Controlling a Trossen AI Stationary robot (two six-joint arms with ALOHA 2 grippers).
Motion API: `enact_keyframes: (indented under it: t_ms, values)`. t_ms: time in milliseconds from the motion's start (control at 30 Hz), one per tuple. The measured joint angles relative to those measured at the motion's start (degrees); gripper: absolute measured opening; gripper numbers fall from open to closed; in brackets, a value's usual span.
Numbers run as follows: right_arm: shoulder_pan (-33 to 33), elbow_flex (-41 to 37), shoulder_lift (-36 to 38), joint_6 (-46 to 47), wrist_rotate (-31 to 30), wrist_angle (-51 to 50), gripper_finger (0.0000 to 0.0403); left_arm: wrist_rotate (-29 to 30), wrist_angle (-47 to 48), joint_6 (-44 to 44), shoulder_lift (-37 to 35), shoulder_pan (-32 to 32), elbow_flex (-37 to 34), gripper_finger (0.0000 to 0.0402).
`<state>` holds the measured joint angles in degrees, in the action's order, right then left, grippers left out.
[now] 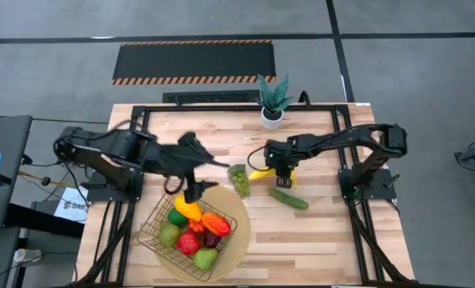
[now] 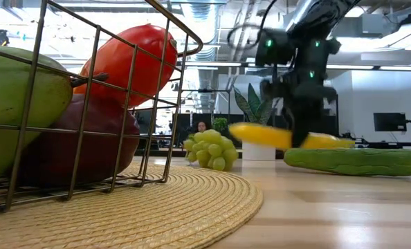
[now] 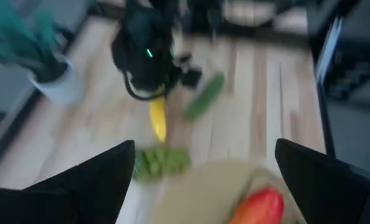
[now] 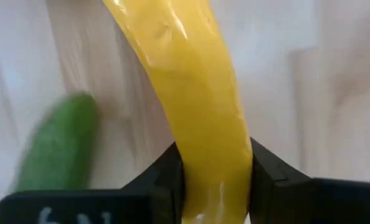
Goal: Build produce basket
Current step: Put the banana into the mesh basket
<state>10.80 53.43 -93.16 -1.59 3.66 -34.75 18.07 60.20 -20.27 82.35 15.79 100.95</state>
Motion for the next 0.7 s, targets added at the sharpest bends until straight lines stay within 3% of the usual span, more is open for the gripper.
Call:
enact_keyframes:
  t_ms: [200, 333, 533, 700]
  values:
    - [1.97, 0.69, 11.58, 6.73, 1.75, 1.87, 0.0157, 10.89, -6.84, 0.98, -6.3, -0.02, 0.04, 0.0371]
    - [2.02, 2.72, 20.65, 13.42, 2.87, 9.24, 0.0163, 13.69, -10.25, 3.66, -7.98, -1.32, 0.07, 0.0371]
    - [-0.27, 6.35, 30.93, 19.62, 3.04, 27.2, 0.0149, 11.41, -15.39, 9.24, -6.59, -5.0, 0.07, 0.0371]
    - [-3.45, 10.02, 33.28, 18.88, 2.72, 34.57, 0.015, 3.74, -26.42, 16.34, -3.34, -9.29, -0.02, 0.0371]
